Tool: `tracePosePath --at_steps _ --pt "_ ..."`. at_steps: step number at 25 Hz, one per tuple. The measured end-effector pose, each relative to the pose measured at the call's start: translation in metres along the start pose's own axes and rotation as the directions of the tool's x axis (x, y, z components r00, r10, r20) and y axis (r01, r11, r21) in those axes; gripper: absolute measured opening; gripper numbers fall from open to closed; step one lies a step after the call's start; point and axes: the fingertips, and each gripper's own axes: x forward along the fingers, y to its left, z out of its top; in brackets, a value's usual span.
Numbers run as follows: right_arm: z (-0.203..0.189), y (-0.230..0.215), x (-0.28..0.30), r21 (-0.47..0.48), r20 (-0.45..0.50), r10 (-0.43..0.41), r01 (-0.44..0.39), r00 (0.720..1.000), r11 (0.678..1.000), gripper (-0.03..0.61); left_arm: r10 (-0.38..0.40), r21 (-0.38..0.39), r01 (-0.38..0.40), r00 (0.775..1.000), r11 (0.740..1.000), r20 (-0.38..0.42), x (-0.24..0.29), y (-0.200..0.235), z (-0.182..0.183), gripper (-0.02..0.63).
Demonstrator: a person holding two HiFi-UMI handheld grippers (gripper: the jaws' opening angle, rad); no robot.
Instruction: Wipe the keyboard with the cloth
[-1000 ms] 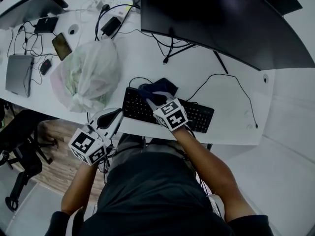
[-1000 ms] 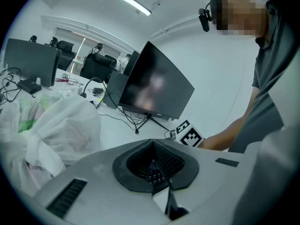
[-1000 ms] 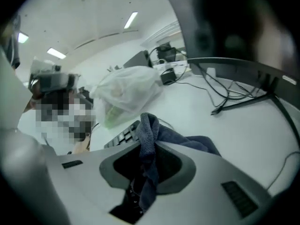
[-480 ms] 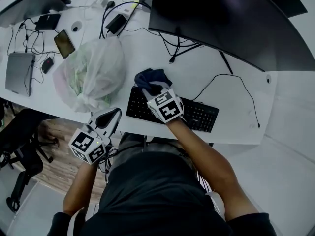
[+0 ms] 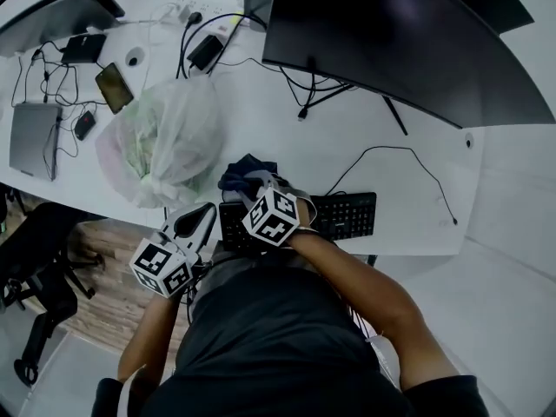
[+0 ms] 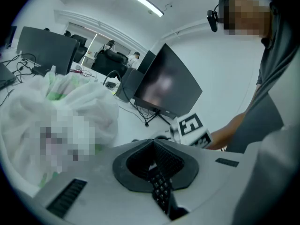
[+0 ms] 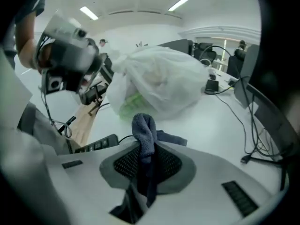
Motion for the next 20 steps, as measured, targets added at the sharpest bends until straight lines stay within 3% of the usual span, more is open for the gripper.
tracePosePath --at_steps 2,3,5,6,8,10,11,12,13,16,18,20 --pt "0.011 -0.016 -0.008 0.039 0.041 -0.028 0.026 0.999 0.999 0.072 0.008 -0.031 -0.009 0.999 0.999 -0.035 0.001 0.003 -0.022 0.005" --pt "0.016 -0.010 -0.009 0.034 0.058 -0.001 -0.001 0.998 0.999 0.072 0.010 -0.050 -0.013 0.999 0.999 -0.051 0.000 0.004 -0.031 0.005" --pt "0.014 0.033 -0.002 -0.033 0.046 0.149 -0.148 0.988 0.988 0.072 0.012 -0.082 -0.017 0.998 0.996 -0.068 -0.005 0.007 -0.040 0.005" --pt "0.008 0.061 0.002 -0.075 0.020 0.252 -0.250 0.967 0.965 0.072 0.011 -0.087 -0.018 0.997 0.996 -0.070 -0.008 0.008 -0.040 0.005" --pt "-0.008 0.110 0.000 -0.138 -0.053 0.449 -0.452 0.892 0.881 0.074 0.013 -0.072 -0.018 0.997 0.997 -0.073 -0.012 0.012 -0.037 0.005" --pt "-0.032 0.149 -0.015 -0.093 -0.158 0.636 -0.653 0.755 0.752 0.073 0.019 -0.060 -0.023 0.997 0.998 -0.079 -0.015 0.018 -0.036 0.005" --pt "-0.042 0.159 -0.022 -0.032 -0.178 0.696 -0.711 0.695 0.702 0.072 0.022 -0.059 -0.027 0.996 0.998 -0.083 -0.016 0.021 -0.035 0.005" --pt "-0.048 0.158 -0.026 0.017 -0.164 0.714 -0.722 0.681 0.692 0.072 0.023 -0.058 -0.028 0.996 0.998 -0.088 -0.017 0.023 -0.035 0.005" --pt "-0.052 0.147 -0.027 0.046 -0.136 0.695 -0.696 0.706 0.717 0.072 0.022 -0.054 -0.027 0.995 0.998 -0.093 -0.018 0.023 -0.034 0.005" --pt "-0.065 0.096 -0.032 0.126 -0.077 0.537 -0.526 0.840 0.841 0.072 0.011 -0.032 -0.014 0.995 0.999 -0.099 -0.014 0.020 -0.025 0.005" --pt "-0.078 0.070 -0.044 0.233 -0.044 0.459 -0.438 0.887 0.868 0.072 0.004 -0.024 -0.006 0.996 1.000 -0.094 -0.012 0.014 -0.018 0.005" --pt "-0.099 0.055 -0.061 0.328 -0.024 0.405 -0.375 0.914 0.867 0.072 -0.004 -0.021 0.002 0.996 1.000 -0.091 -0.013 0.007 -0.015 0.005"
